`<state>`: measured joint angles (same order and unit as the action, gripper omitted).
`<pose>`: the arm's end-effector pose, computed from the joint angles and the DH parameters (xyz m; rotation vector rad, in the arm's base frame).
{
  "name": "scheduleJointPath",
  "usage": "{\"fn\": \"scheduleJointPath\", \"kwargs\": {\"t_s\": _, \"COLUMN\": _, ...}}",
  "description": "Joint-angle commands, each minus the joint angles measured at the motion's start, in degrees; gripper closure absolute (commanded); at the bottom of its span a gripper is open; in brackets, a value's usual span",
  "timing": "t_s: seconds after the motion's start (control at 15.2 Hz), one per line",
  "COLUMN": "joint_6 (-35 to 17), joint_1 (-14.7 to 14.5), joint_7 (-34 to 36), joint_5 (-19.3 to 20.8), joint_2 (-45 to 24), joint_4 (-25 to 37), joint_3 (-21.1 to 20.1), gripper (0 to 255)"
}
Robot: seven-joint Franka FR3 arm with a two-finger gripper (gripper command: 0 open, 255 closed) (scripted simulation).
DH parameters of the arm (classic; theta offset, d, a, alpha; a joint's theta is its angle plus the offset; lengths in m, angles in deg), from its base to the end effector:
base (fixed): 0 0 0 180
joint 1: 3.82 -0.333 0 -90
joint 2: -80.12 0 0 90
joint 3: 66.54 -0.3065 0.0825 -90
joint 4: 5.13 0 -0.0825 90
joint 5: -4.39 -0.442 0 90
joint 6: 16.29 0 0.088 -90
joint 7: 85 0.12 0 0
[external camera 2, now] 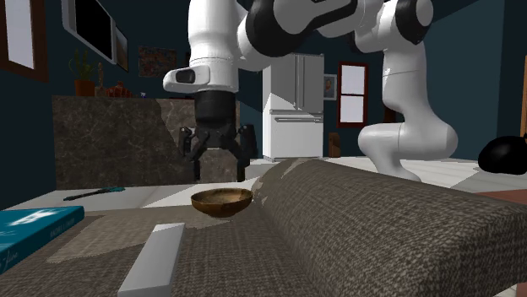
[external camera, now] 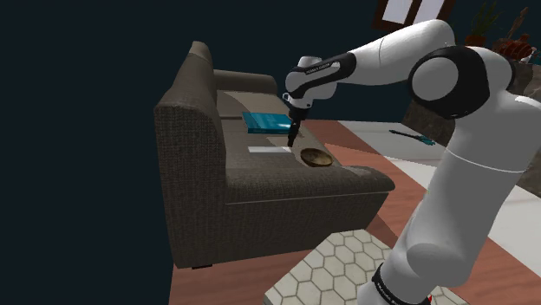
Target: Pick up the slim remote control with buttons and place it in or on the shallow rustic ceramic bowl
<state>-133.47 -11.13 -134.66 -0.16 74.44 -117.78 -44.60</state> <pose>0.6077 -0.1505 0.3754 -2.9787 -0.8826 -0.0115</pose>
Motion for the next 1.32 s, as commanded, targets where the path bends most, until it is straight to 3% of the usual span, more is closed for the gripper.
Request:
{"fn": "scheduleJointPath", "kwargs": {"t_s": 0.0, "joint_6": -0.2, "joint_1": 0.3, "joint_7": -4.5, "joint_5": -1.7, "joint_2": -4.9, "joint_4": 4.2, "joint_3": -0.5, "gripper": 0}}
{"fn": "scheduleJointPath", "kwargs": {"t_s": 0.53, "joint_6": 1.4, "joint_1": 3.3, "joint_7": -18.0, "joint_5": -5.7, "joint_2": -22.6, "joint_4": 22.7, "joint_3": -4.4, "gripper": 0}}
{"fn": "scheduleJointPath", "kwargs": {"t_s": 1.25, "joint_6": -3.3, "joint_1": 3.4, "joint_7": -18.5, "joint_5": -6.6, "joint_2": -24.8, "joint_4": 20.2, "joint_3": -4.9, "gripper": 0}}
